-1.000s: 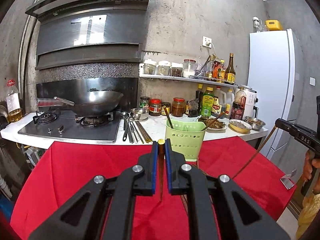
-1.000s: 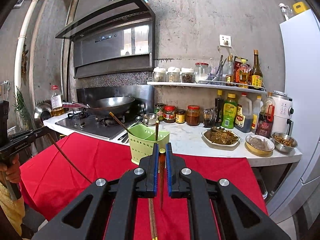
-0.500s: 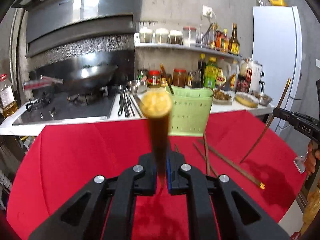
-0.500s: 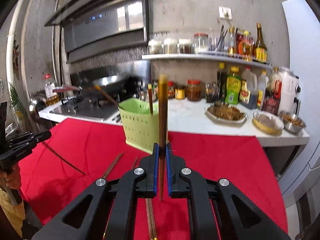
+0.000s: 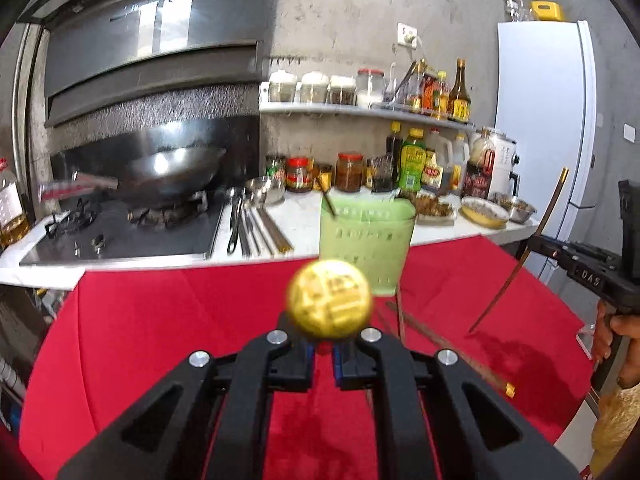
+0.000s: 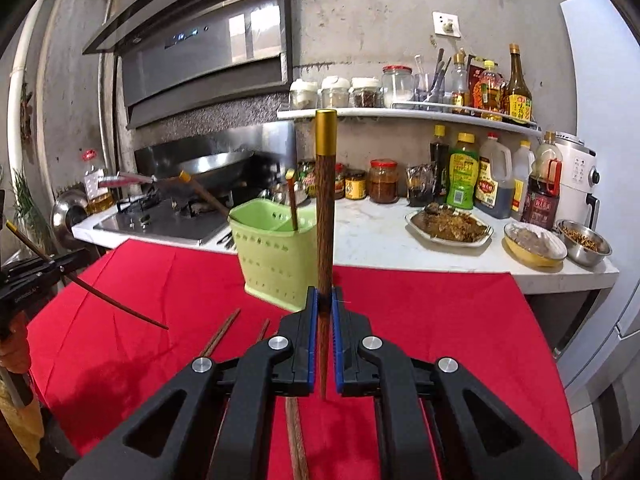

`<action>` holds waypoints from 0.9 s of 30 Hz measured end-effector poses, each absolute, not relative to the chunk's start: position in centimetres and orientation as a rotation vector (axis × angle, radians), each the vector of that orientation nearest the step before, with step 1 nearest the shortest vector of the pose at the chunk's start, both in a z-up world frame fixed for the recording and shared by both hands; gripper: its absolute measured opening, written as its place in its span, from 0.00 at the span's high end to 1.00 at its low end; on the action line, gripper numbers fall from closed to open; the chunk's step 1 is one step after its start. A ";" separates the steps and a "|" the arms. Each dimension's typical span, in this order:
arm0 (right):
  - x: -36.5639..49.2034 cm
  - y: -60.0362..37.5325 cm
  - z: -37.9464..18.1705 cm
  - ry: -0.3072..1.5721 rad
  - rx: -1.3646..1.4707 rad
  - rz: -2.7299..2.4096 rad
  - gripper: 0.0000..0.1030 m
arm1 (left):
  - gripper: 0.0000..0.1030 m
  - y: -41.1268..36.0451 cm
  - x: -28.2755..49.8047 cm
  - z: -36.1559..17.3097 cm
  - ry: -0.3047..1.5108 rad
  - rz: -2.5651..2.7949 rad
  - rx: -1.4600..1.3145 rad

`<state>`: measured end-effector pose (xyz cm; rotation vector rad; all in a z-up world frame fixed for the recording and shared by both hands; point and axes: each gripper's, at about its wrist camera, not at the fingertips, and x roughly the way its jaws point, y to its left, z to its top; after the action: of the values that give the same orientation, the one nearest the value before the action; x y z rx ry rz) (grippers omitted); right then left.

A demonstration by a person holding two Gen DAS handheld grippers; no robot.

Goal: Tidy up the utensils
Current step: 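Carry the left chopstick over the green holder while the right gripper carries its chopstick there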

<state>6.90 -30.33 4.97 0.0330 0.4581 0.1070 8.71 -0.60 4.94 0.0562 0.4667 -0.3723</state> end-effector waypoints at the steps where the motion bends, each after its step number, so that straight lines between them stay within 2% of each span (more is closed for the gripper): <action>1: 7.1 -30.5 5.4 0.448 0.033 0.102 0.93 | 0.95 -0.8 9.1 5.9 0.451 -0.378 0.054; 9: 11.6 -31.7 11.1 0.329 0.006 0.065 0.93 | 0.94 -4.1 14.8 12.1 0.382 -0.409 0.054; 16: 16.0 -31.0 14.9 0.233 0.024 0.128 0.93 | 0.94 -7.0 20.6 14.4 0.363 -0.429 0.034; 19: 18.2 -30.1 14.8 0.235 0.030 0.166 0.93 | 0.94 -8.5 23.7 13.4 0.412 -0.449 0.037; 27: 23.0 -28.3 9.7 0.391 0.015 0.216 0.93 | 0.94 -11.1 28.2 7.4 0.581 -0.454 0.110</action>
<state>22.96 -28.25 9.68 0.0150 0.3910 0.2158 28.21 -11.14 7.39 0.1100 0.5808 -0.4542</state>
